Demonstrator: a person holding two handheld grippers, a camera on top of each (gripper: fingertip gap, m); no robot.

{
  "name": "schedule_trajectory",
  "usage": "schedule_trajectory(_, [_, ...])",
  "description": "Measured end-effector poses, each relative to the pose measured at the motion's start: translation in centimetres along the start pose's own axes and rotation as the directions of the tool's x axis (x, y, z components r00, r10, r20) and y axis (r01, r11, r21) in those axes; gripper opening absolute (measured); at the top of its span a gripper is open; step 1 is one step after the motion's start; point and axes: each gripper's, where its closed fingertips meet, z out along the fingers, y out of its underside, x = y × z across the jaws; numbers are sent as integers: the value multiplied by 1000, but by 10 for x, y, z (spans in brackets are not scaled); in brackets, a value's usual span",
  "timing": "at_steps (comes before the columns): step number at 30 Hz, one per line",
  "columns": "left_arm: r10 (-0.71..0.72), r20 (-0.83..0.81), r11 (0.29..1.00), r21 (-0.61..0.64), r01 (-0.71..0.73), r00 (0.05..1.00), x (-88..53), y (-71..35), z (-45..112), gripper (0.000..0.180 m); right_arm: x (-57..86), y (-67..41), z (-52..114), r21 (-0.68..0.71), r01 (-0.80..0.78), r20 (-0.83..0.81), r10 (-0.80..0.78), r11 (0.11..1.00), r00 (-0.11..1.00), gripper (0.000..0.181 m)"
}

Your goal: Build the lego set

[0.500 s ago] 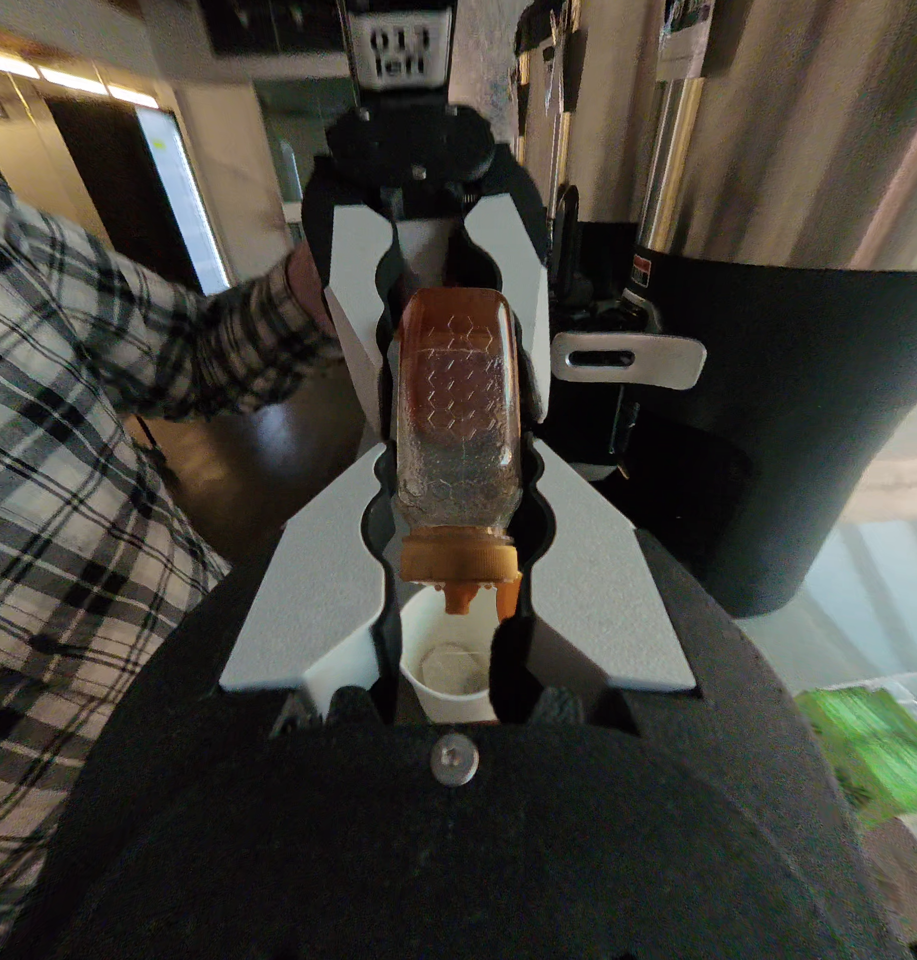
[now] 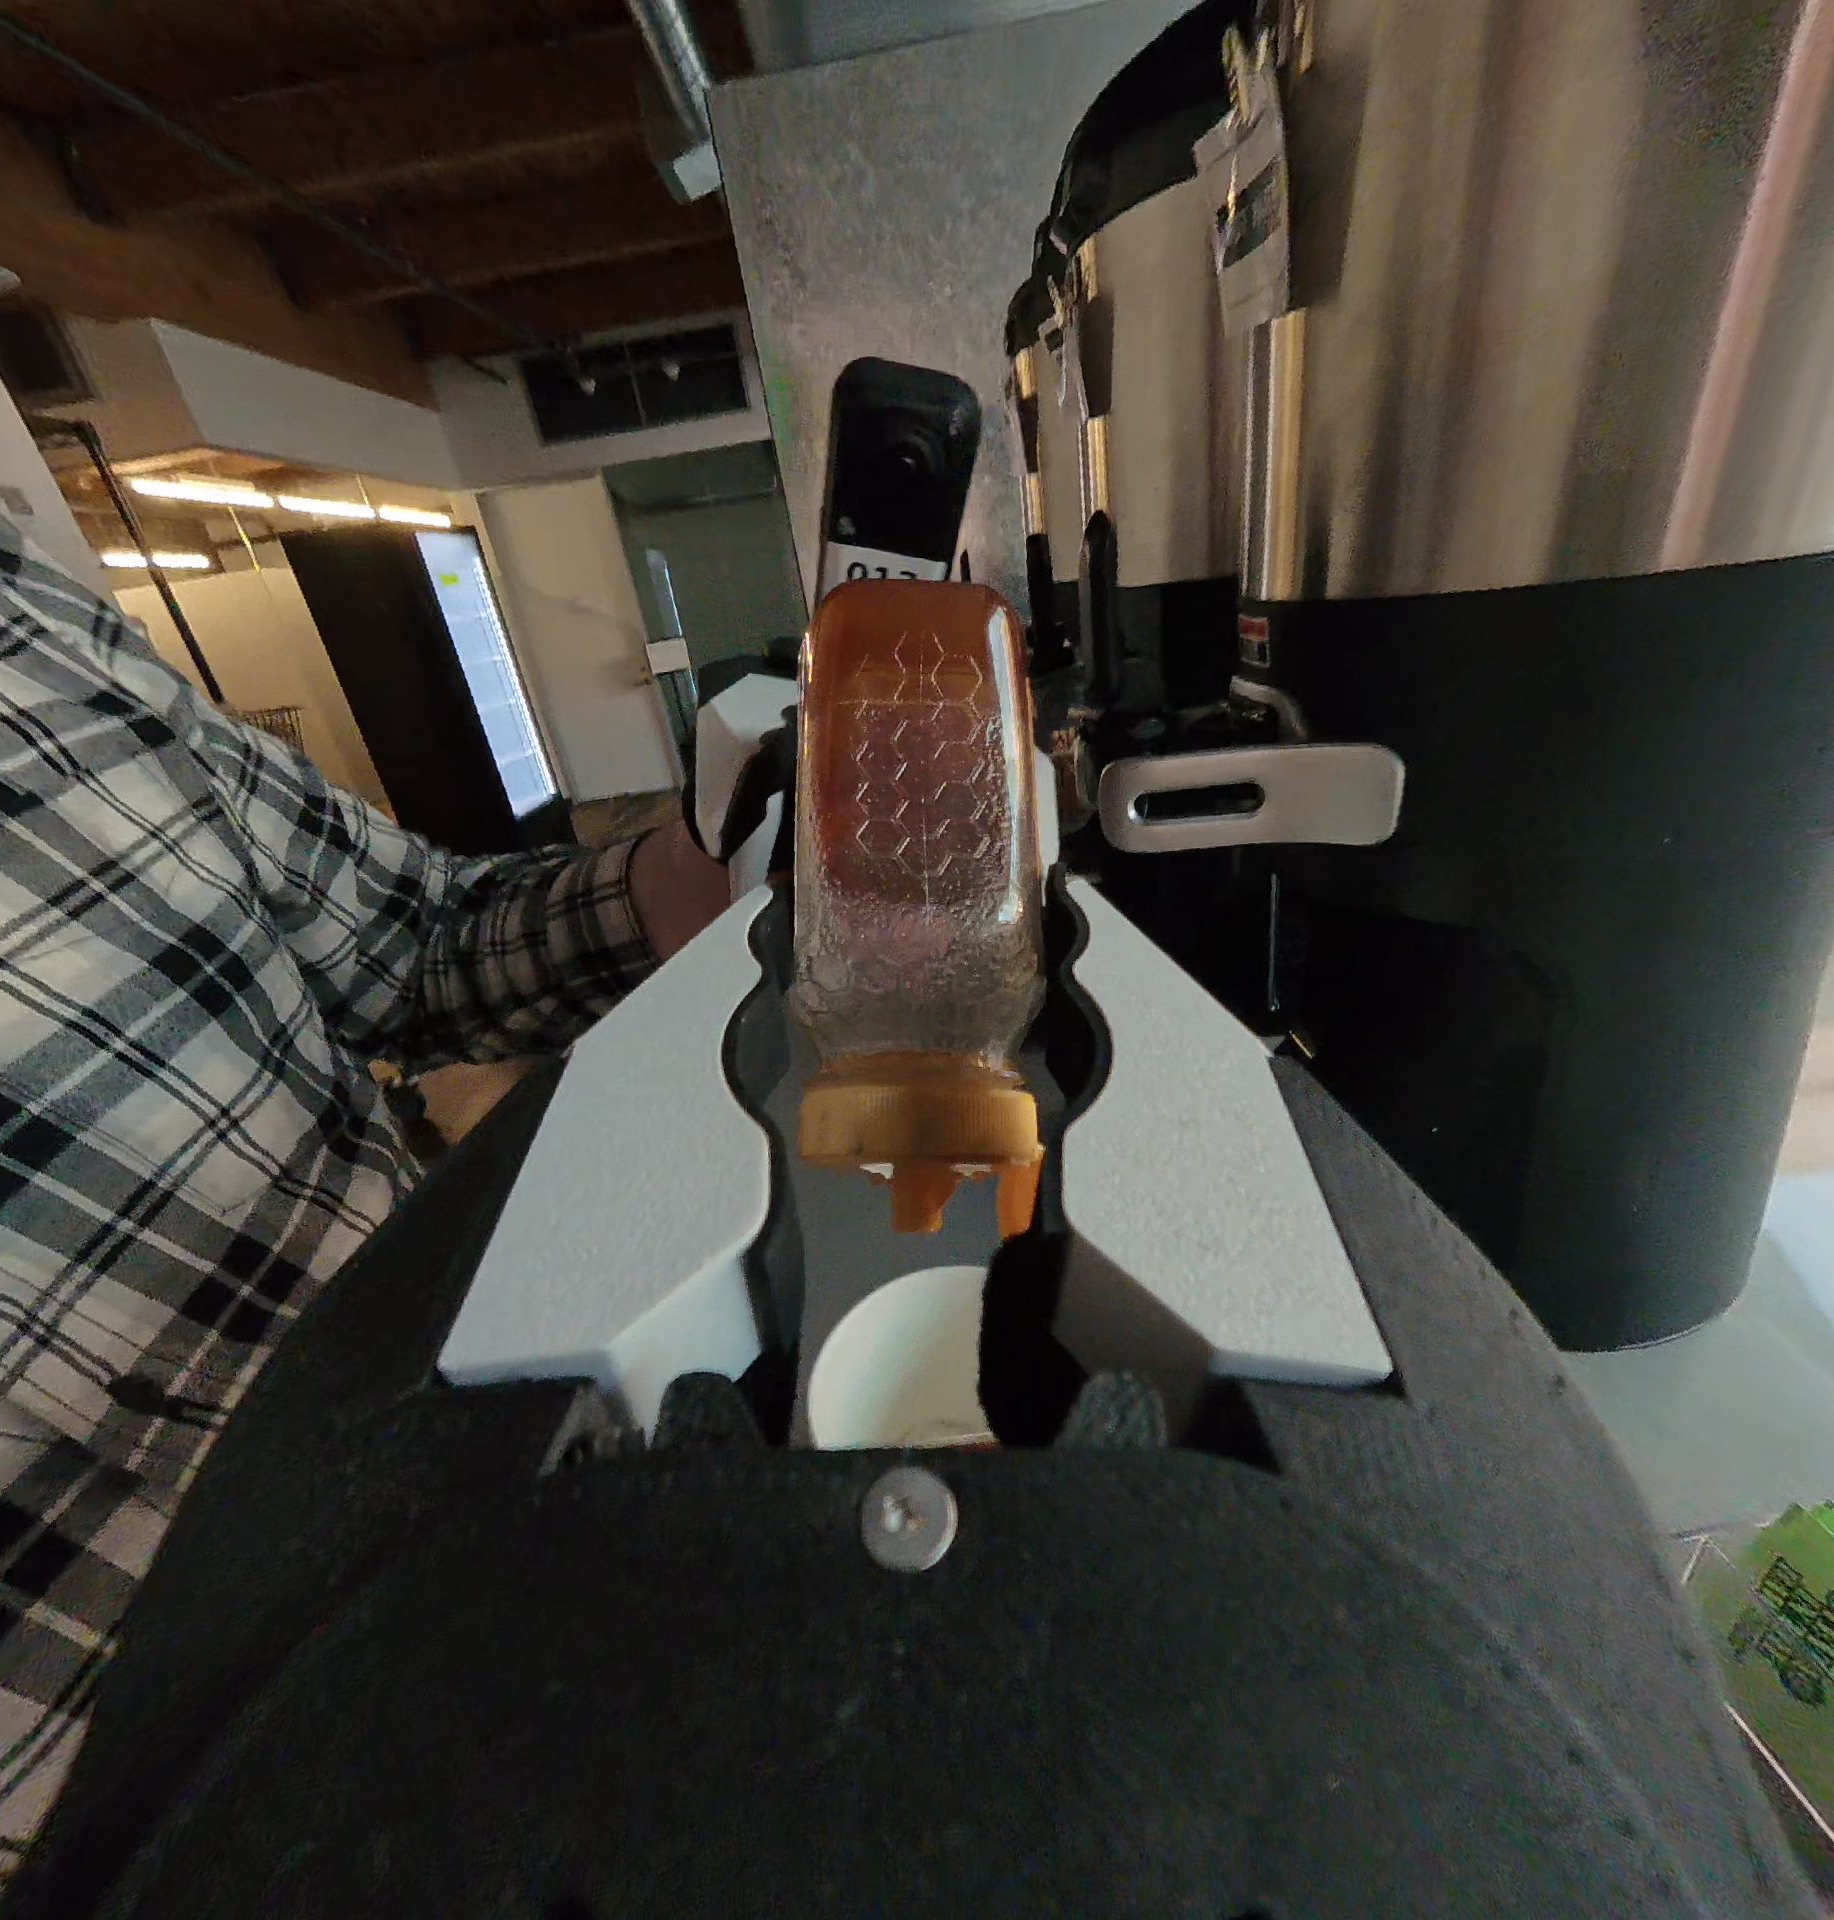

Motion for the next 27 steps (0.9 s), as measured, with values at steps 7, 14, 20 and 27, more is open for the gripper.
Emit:
schedule_trajectory(7, [27,5,999,17,-27,1000,-8,5,-3,49,0,20,10,-123,33,-26,-37,992,999,46])
schedule_trajectory(14, [228,83,927,-323,-191,970,-12,20,3,47,3,51,13,-340,90,-43,-111,936,993,46])
schedule_trajectory(20, [256,81,887,-417,-200,963,-14,19,8,46,5,52,13,-382,106,-37,-129,918,991,45])
schedule_trajectory(27, [140,47,946,-301,-120,989,-12,10,11,53,4,40,12,-250,-5,-26,-2,968,1000,46])
